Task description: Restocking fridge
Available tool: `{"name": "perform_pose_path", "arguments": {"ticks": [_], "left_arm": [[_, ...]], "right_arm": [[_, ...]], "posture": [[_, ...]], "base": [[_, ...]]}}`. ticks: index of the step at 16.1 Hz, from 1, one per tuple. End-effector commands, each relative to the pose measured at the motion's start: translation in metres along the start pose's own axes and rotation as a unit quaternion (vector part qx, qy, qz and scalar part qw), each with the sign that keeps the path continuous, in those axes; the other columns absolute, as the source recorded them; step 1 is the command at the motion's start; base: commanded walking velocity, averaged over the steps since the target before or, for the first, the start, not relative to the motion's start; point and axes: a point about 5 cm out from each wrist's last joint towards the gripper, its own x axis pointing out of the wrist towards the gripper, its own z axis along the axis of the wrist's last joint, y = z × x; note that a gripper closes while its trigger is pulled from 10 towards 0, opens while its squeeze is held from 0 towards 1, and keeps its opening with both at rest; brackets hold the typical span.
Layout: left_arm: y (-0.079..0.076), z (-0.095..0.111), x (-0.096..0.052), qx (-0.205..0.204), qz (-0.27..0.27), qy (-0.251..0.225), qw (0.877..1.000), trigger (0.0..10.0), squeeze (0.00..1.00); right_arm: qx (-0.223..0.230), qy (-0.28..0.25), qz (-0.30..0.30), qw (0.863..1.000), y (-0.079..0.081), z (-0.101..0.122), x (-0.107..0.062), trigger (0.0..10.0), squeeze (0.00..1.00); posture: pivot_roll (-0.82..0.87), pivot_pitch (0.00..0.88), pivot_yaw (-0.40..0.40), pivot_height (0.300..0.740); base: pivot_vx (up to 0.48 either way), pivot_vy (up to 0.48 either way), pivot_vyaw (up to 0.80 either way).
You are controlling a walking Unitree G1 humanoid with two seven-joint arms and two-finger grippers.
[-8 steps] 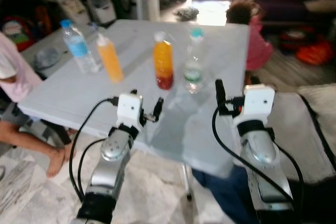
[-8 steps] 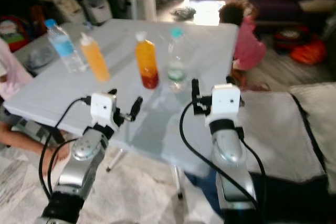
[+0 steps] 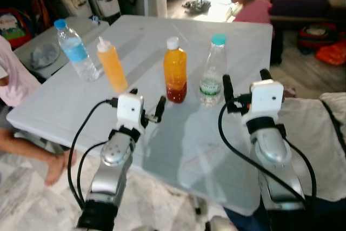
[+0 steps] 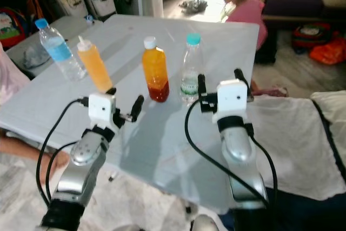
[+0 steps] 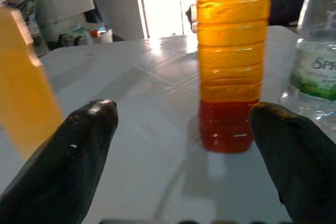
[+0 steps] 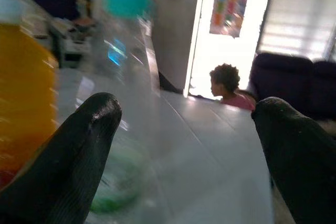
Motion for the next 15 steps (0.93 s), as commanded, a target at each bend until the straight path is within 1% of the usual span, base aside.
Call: {"name": "perform_pose_path", "arguments": {"ticks": [1,4,7,8,10,13,15], "left_arm": [[0.01,0.001,-0.004,0.008,0.014,0.0,1.0,10.0,0.0],[0.011,0.002,-0.005,0.008,0.015,0.001,1.0,10.0,0.0],[0.013,0.003,-0.007,0.011,0.014,0.002,1.0,10.0,0.0],[0.014,0.003,-0.008,0.012,0.013,0.004,1.0,10.0,0.0],[0.014,0.003,-0.008,0.014,0.01,0.005,1.0,10.0,0.0],[0.012,0.003,-0.007,0.015,0.006,0.007,1.0,10.0,0.0],[0.011,0.002,-0.006,0.013,0.002,0.01,1.0,10.0,0.0]], "right_arm": [[-0.005,-0.023,0.026,0.999,0.01,0.007,0.005,10.0,0.0],[-0.008,-0.034,0.033,0.999,0.011,0.012,0.012,10.0,0.0],[-0.017,-0.047,0.022,0.999,0.005,0.016,0.025,10.0,0.0],[-0.022,-0.052,0.012,0.998,0.0,0.018,0.029,10.0,0.0],[-0.024,-0.055,0.006,0.998,-0.005,0.019,0.034,10.0,0.0],[-0.01,-0.058,-0.003,0.998,-0.011,0.023,0.048,10.0,0.0],[-0.005,-0.063,0.007,0.998,-0.01,0.025,0.054,10.0,0.0]], "posture": [[-0.05,0.044,0.095,0.74],[-0.04,0.043,0.098,0.74],[-0.02,0.045,0.106,0.74],[-0.02,0.044,0.109,0.74],[-0.02,0.043,0.111,0.74],[-0.02,0.042,0.116,0.74],[-0.01,0.04,0.113,0.74]], "base": [[0.0,0.0,0.0],[0.0,0.0,0.0],[0.0,0.0,0.0],[0.0,0.0,0.0],[0.0,0.0,0.0],[0.0,0.0,0.0],[0.0,0.0,0.0]]}}
